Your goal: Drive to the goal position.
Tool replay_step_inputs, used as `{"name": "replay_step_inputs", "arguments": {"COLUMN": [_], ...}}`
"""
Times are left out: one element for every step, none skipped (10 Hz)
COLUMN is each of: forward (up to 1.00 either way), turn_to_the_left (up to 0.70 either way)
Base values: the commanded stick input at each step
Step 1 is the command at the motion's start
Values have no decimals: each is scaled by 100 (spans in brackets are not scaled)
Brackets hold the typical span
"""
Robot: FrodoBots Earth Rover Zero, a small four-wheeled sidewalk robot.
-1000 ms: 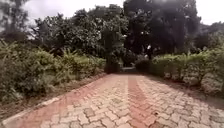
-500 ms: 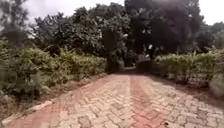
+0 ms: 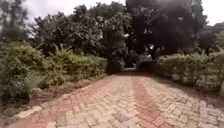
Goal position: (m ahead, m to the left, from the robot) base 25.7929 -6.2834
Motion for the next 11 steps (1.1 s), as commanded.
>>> {"name": "replay_step_inputs", "arguments": {"forward": [70,70,70,70,70,70,70,70,70,70,70], "turn_to_the_left": [0,0,0,0,-14,-32,-35,-35,-35,-35,-35]}}
